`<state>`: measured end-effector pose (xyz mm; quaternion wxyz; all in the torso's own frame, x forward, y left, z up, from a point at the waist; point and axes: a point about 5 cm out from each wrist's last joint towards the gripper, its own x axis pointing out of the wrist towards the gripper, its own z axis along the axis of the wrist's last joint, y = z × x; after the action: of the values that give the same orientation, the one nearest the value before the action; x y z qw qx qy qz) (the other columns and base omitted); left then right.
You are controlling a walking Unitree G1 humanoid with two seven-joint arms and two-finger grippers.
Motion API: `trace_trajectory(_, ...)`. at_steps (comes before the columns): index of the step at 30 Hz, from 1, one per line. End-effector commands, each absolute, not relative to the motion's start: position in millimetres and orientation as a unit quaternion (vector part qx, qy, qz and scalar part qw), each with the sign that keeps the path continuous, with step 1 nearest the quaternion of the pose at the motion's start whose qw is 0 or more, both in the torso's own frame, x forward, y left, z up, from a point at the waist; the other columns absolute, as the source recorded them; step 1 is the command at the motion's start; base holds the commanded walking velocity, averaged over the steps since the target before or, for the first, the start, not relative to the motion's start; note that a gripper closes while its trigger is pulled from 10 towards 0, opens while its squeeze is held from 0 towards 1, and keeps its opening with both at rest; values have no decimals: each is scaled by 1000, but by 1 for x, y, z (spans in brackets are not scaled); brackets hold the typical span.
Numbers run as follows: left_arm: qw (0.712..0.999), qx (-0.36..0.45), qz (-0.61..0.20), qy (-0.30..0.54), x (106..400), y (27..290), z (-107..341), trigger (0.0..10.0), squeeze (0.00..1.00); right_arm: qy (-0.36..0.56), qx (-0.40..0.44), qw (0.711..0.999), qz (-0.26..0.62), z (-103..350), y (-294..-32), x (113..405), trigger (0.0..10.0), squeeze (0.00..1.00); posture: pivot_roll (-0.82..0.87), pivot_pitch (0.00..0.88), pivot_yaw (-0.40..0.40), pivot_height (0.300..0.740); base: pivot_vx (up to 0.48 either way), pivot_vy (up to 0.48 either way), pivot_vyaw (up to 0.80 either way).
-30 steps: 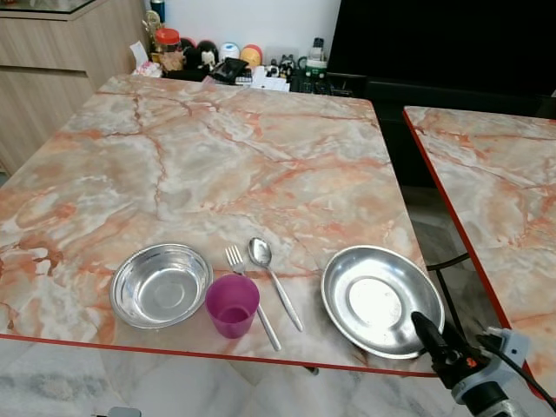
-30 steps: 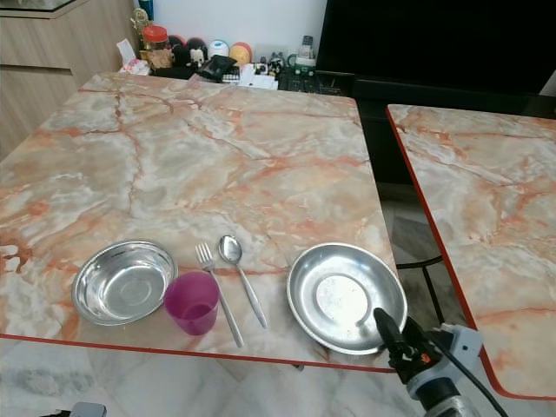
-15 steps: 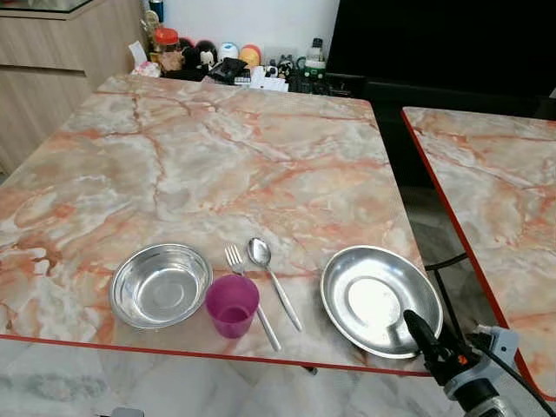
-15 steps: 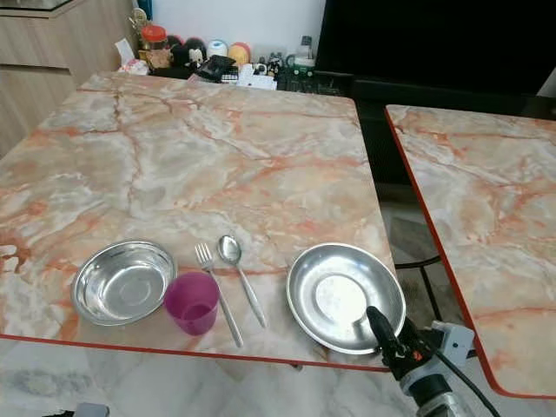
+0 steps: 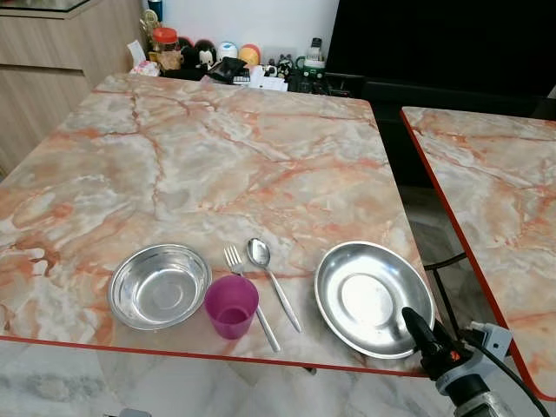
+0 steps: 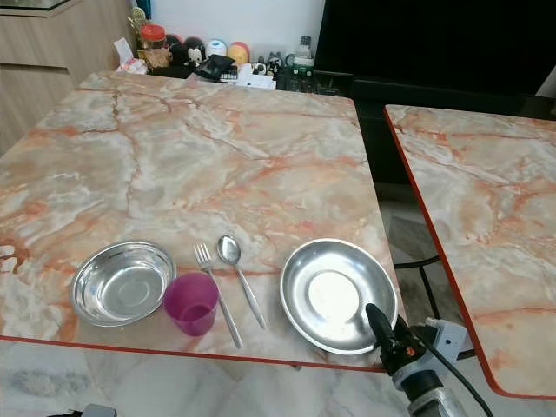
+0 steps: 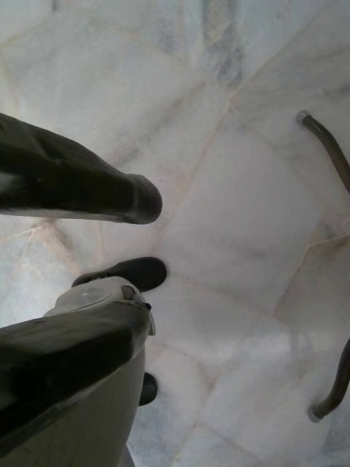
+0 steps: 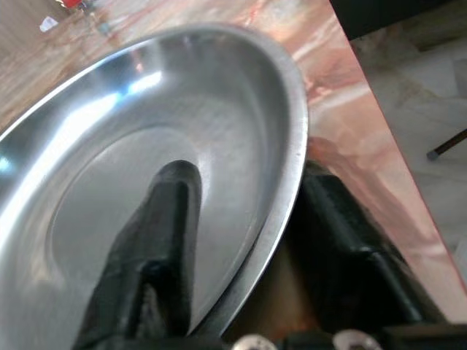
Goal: Setting the table
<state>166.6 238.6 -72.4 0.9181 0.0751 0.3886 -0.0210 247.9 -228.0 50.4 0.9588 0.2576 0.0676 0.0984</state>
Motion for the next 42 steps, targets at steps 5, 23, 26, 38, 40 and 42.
trace_trajectory(5, 911, 91, -51, 398, 160, 232, -77, 10000, 0, 102, 282, 952, 61, 31, -230, 237, 0, 0, 98, 147, -83, 740, 0, 0, 0)
trace_trajectory(23, 910, 103, -69, 395, 163, 228, -76, 10000, 0, 51, 287, 955, -51, 32, -243, 238, 0, 0, 100, 148, -82, 740, 0, 0, 0)
trace_trajectory(26, 911, 107, -68, 393, 163, 228, -76, 10000, 0, 39, 288, 953, -82, 35, -245, 236, 0, 0, 100, 148, -83, 740, 0, 0, 0)
trace_trajectory(38, 911, 116, -74, 389, 166, 228, -74, 10000, 0, -14, 323, 937, -134, 65, -240, 227, 10000, 0, 83, 147, -85, 740, 0, 0, 0)
trace_trajectory(40, 911, 116, -74, 389, 167, 228, -74, 10000, 0, -13, 324, 936, -135, 65, -240, 227, 10000, 0, 83, 147, -85, 740, 0, 0, 0)
trace_trajectory(42, 911, 117, -74, 389, 167, 228, -74, 10000, 0, -9, 324, 936, -139, 67, -239, 228, 10000, 0, 87, 146, -89, 740, 0, 0, 0)
